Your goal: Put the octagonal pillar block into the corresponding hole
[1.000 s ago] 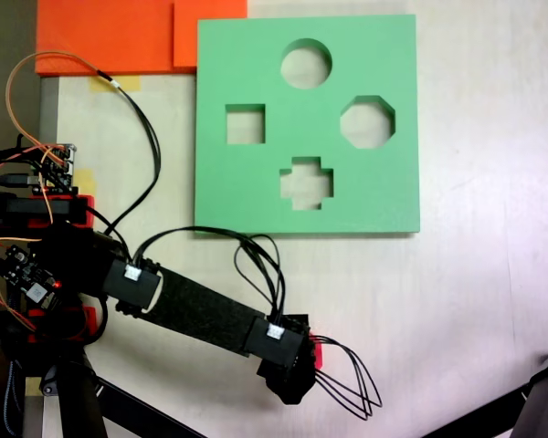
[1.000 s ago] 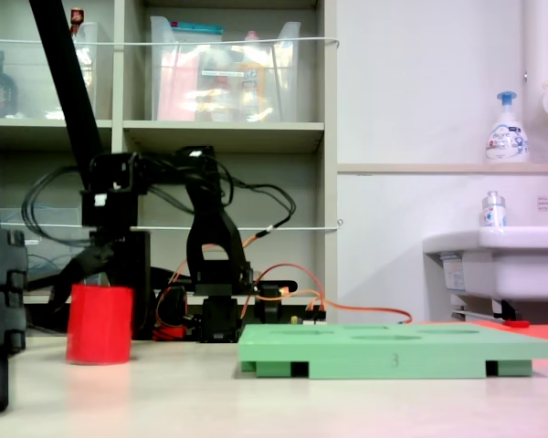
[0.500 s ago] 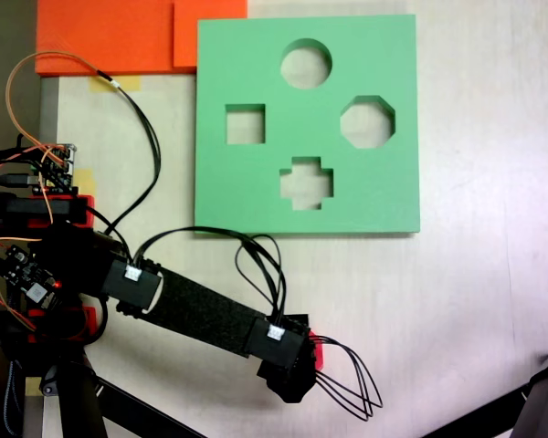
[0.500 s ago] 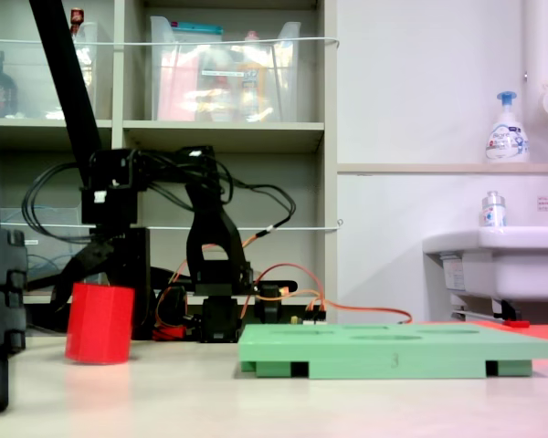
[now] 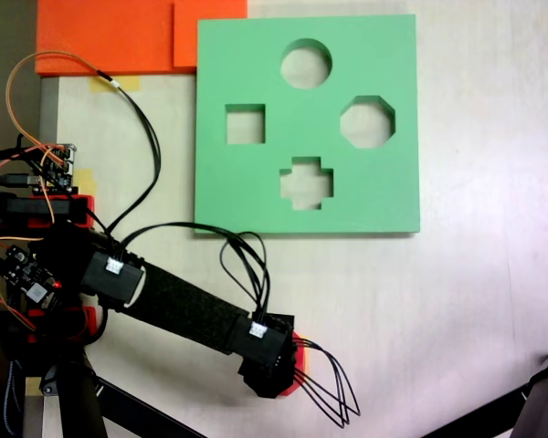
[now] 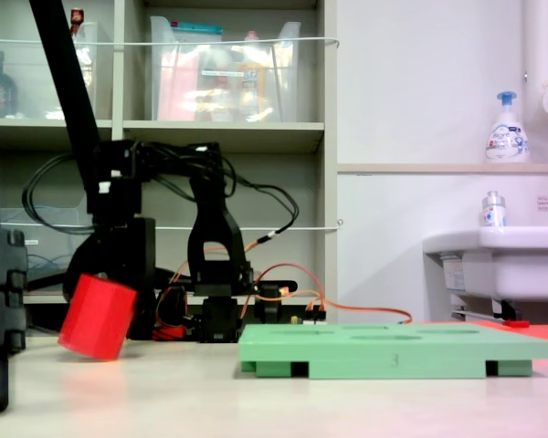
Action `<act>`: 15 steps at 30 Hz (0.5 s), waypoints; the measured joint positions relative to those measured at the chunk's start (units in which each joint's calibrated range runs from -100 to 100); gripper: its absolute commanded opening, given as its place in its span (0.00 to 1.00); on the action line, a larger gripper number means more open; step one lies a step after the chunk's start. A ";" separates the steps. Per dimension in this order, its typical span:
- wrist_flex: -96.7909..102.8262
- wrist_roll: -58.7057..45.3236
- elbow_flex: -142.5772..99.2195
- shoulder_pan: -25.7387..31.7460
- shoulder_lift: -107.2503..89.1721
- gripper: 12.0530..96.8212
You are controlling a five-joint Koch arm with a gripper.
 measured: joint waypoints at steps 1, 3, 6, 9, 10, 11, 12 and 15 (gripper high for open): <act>0.00 0.34 -0.10 0.24 -1.09 0.23; 0.00 0.98 -0.20 1.07 -4.24 0.23; 0.00 2.25 -0.20 2.30 -9.44 0.23; -0.20 4.30 -0.20 4.25 -14.23 0.23; -0.20 5.23 -0.20 5.08 -15.18 0.23; -0.29 6.15 -0.20 6.11 -15.87 0.23; -0.29 7.28 -0.20 7.28 -16.55 0.23; -0.29 11.53 -0.20 11.38 -18.33 0.23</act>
